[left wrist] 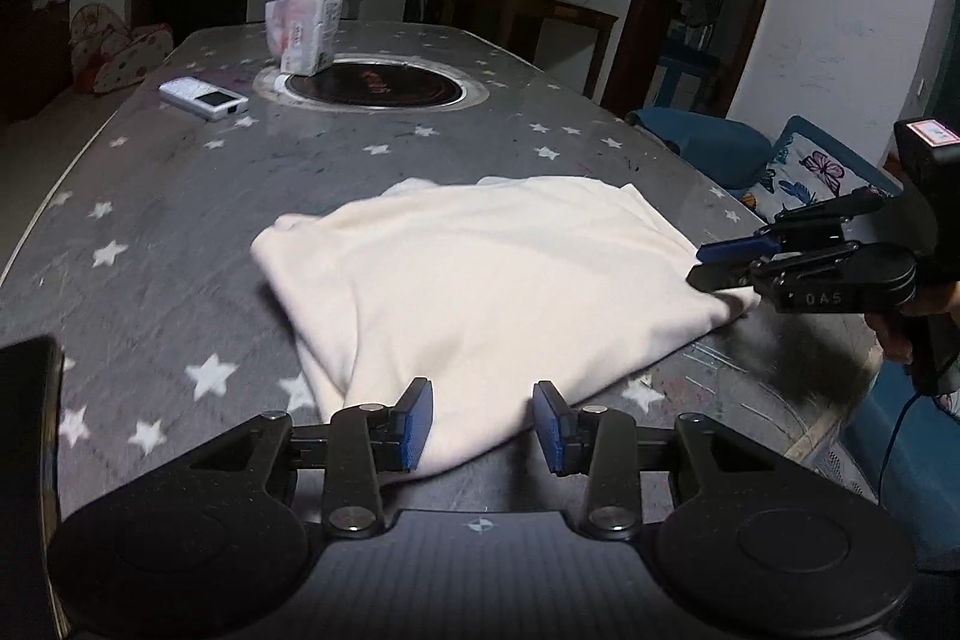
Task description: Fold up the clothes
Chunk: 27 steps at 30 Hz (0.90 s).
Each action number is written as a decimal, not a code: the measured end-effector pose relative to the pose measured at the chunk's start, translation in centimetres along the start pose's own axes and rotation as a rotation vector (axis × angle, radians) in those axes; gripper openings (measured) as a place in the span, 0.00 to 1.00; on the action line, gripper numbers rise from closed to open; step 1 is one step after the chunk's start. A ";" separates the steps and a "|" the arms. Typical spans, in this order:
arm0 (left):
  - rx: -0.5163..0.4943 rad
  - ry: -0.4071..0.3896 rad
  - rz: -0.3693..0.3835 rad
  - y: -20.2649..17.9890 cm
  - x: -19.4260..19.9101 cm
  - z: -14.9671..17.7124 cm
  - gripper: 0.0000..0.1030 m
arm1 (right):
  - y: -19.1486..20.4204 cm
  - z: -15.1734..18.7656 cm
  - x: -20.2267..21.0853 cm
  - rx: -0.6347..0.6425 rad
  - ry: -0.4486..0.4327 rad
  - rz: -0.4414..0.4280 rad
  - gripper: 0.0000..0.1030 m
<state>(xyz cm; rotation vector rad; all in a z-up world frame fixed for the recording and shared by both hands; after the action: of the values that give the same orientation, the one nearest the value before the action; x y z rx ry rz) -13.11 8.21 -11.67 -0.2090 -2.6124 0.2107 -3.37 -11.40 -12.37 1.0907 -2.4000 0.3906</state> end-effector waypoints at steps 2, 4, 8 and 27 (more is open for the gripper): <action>0.011 0.003 0.000 0.2 0.2 0.2 0.39 | 0.2 0.2 0.0 0.016 0.011 0.001 0.18; 0.010 0.005 -0.006 0.4 0.2 0.2 0.37 | 0.3 0.6 0.1 0.029 0.024 0.006 0.19; 0.001 0.016 -0.020 1.0 0.5 0.4 0.35 | 0.6 1.2 0.5 0.017 0.049 0.007 0.19; 0.008 -0.048 0.028 2.4 -2.0 -4.9 0.45 | -2.7 -2.9 -2.4 -0.123 0.020 0.032 0.19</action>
<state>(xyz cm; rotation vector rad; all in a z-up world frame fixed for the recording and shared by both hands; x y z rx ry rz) -8.71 10.75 -8.84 -0.2414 -2.6570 0.2382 0.97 -10.38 -11.05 0.9903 -2.3926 0.2589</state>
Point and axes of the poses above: each gripper's, at about its wrist camera, not at the fingertips, and x roughly against the way its jaws point, y to its left, z to its underside, the point moved 10 cm from there along -x, roughly the way its jaws point, and after that the axes turned 12 degrees about -y, right-handed, at the moved point
